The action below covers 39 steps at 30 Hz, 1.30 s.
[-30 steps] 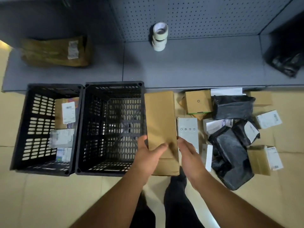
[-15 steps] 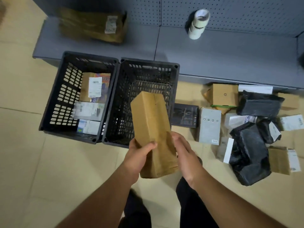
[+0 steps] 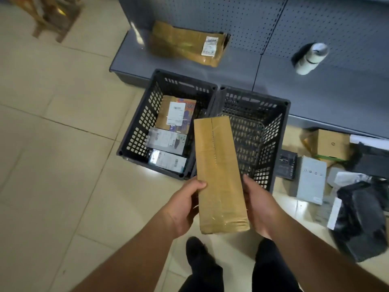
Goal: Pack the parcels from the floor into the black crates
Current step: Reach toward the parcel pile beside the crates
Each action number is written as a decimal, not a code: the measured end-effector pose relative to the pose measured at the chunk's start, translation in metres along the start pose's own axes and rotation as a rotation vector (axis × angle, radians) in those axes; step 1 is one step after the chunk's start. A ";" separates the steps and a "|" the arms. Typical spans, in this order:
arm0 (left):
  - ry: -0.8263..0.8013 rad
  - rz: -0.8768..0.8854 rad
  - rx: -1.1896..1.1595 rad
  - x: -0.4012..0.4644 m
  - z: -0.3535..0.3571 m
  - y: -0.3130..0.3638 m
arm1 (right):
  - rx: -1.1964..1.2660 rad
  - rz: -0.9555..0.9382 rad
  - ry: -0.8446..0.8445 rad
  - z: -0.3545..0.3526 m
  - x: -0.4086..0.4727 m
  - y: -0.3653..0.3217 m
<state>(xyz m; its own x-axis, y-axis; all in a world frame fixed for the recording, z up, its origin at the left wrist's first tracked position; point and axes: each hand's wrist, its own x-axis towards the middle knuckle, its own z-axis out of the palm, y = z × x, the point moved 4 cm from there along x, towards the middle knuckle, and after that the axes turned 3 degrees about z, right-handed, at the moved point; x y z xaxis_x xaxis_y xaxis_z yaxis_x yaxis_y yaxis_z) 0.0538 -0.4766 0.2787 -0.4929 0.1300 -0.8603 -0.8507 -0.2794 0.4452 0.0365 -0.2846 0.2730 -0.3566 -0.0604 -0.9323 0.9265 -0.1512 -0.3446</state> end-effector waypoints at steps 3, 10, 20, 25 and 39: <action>-0.014 -0.049 -0.046 -0.010 -0.026 0.009 | 0.055 0.038 -0.095 0.031 -0.001 -0.001; 0.052 0.095 0.071 0.000 -0.063 0.024 | 0.049 -0.048 -0.080 0.061 0.018 0.000; 0.145 0.106 0.248 0.034 -0.076 0.071 | 0.008 -0.035 -0.037 0.088 0.055 -0.026; 0.127 0.052 0.157 0.050 -0.071 0.099 | -0.046 -0.021 -0.032 0.097 0.072 -0.050; 0.264 -0.021 0.231 0.139 -0.166 0.162 | -0.263 -0.009 0.059 0.210 0.158 -0.087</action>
<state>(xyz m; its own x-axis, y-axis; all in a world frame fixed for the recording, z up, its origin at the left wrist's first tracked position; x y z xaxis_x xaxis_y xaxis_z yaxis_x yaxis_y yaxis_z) -0.1218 -0.6619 0.1903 -0.4363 -0.1251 -0.8911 -0.8939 -0.0532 0.4451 -0.1258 -0.4879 0.1784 -0.3648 -0.0018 -0.9311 0.9253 0.1101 -0.3628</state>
